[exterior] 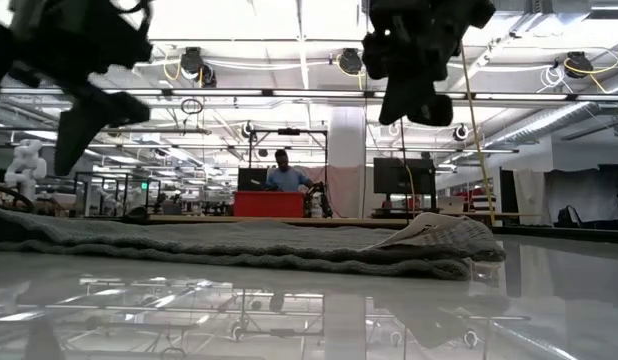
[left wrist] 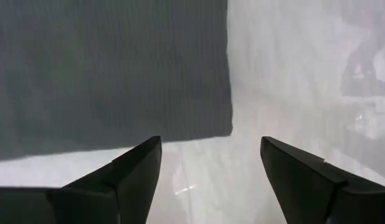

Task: Roll towel into tight, uniform cylinder
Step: Roll the gray towel

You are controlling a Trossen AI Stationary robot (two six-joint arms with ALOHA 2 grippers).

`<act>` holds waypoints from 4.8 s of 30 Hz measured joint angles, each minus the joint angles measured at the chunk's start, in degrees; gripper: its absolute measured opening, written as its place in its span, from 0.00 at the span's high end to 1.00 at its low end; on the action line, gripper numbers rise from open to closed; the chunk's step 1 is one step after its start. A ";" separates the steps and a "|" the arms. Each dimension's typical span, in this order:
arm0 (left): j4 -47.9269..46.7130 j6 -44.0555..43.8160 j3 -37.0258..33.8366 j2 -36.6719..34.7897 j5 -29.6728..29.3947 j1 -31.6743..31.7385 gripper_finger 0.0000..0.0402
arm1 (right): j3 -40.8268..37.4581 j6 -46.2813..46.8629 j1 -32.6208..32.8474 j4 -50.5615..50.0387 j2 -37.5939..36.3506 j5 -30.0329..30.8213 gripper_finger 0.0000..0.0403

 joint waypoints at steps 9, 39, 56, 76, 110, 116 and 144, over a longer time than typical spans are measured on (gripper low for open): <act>7.71 -10.18 -4.81 0.00 -4.74 -2.64 0.31 | 0.00 10.94 9.21 -1.37 -0.04 7.23 1.00; 17.03 -40.66 -7.68 -2.90 -14.40 -13.53 0.48 | 0.02 27.28 16.99 3.77 -0.07 14.73 1.00; 12.78 -96.17 -7.74 -10.42 -23.26 -12.47 0.41 | 0.04 30.43 17.49 -2.47 -0.09 14.43 1.00; 16.83 -95.93 -18.57 -12.46 -13.57 -10.24 0.25 | 0.04 28.54 17.43 -3.42 -0.07 15.72 1.00; 29.61 -92.36 -20.49 -4.11 -11.95 -10.61 0.68 | 0.04 31.92 17.97 2.13 -0.02 20.16 1.00; 30.62 -88.16 -20.52 -4.15 -10.82 -10.61 0.95 | 0.04 33.28 16.55 7.86 -0.02 23.38 1.00; 19.87 -66.74 -20.17 -4.30 2.62 -8.63 0.99 | 0.40 0.67 -4.93 15.61 -0.02 -8.15 1.00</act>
